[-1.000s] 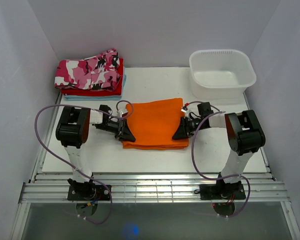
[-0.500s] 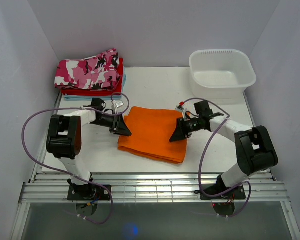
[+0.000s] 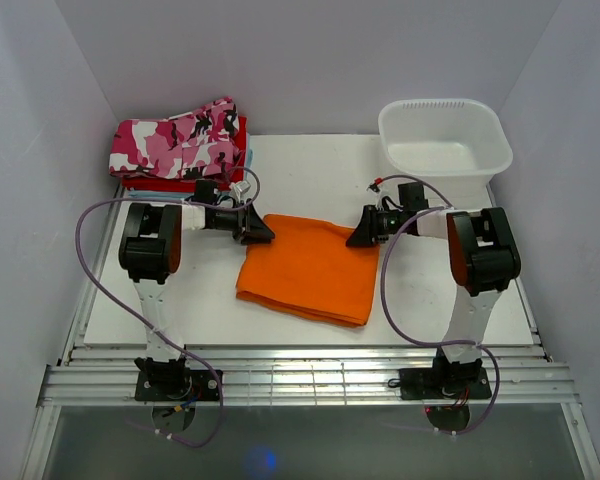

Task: Fold and stack the trousers
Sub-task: Fold the trousers

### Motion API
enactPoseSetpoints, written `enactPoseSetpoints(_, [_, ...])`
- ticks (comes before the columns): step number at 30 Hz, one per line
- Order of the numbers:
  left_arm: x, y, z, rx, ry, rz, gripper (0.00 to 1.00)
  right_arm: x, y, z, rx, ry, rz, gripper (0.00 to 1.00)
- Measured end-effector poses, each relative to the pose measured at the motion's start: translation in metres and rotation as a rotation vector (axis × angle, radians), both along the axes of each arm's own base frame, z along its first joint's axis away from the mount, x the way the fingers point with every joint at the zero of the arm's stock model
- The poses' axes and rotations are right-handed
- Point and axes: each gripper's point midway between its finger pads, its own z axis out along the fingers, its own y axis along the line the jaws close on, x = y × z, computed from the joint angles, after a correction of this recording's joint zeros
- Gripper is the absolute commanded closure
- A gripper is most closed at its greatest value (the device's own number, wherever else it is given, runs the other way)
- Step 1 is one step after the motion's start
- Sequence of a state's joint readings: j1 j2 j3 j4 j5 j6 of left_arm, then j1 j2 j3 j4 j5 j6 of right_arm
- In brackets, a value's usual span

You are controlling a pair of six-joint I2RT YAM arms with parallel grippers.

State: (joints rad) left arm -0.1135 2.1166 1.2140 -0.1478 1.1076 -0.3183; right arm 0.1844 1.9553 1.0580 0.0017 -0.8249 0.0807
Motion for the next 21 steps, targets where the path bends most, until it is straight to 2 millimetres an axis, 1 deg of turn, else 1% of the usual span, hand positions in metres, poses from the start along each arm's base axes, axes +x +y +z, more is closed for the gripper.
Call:
enactPoseSetpoints(3, [0.010,0.002,0.002,-0.027,0.033,0.007,0.43,0.010,0.002,0.003,0.010,-0.020,-0.007,0.66])
enactPoseSetpoints(4, [0.015,0.002,0.003,-0.022,0.025,0.008,0.39,0.013,0.002,0.004,0.004,-0.030,-0.011,0.65])
enactPoseSetpoints(7, [0.026,0.003,0.010,0.019,-0.027,0.011,0.32,0.027,0.001,0.011,-0.037,-0.070,-0.021,0.57])
enactPoseSetpoints(9, [0.031,0.007,0.017,0.074,-0.078,0.018,0.25,0.037,0.000,0.021,-0.074,-0.101,-0.022,0.47])
enactPoseSetpoints(10, [0.033,0.010,0.023,0.108,-0.107,0.025,0.20,0.042,0.000,0.029,-0.095,-0.130,-0.020,0.43])
enactPoseSetpoints(11, [0.034,0.016,0.030,0.141,-0.138,0.036,0.02,0.046,0.001,0.041,-0.114,-0.166,-0.012,0.35])
enactPoseSetpoints(13, [0.036,0.030,0.053,0.190,-0.201,0.075,0.02,0.049,0.004,0.070,-0.153,-0.248,0.004,0.28])
enactPoseSetpoints(14, [0.035,0.040,0.068,0.203,-0.228,0.104,0.02,0.047,0.010,0.089,-0.169,-0.304,0.024,0.21])
enactPoseSetpoints(16, [0.034,0.064,0.103,0.214,-0.294,0.175,0.02,0.036,0.031,0.123,-0.200,-0.419,0.083,0.12])
enactPoseSetpoints(17, [0.034,0.081,0.122,0.217,-0.329,0.226,0.02,0.024,0.050,0.141,-0.215,-0.492,0.133,0.10])
enactPoseSetpoints(18, [0.034,0.100,0.139,0.223,-0.360,0.281,0.02,0.010,0.071,0.153,-0.222,-0.553,0.187,0.09])
enactPoseSetpoints(19, [0.033,0.117,0.156,0.230,-0.393,0.329,0.02,-0.007,0.092,0.161,-0.226,-0.606,0.247,0.09])
enactPoseSetpoints(20, [0.032,0.135,0.169,0.242,-0.420,0.379,0.02,-0.028,0.115,0.165,-0.227,-0.649,0.314,0.09])
enactPoseSetpoints(21, [0.031,0.152,0.180,0.259,-0.443,0.426,0.02,-0.047,0.135,0.163,-0.237,-0.677,0.371,0.09])
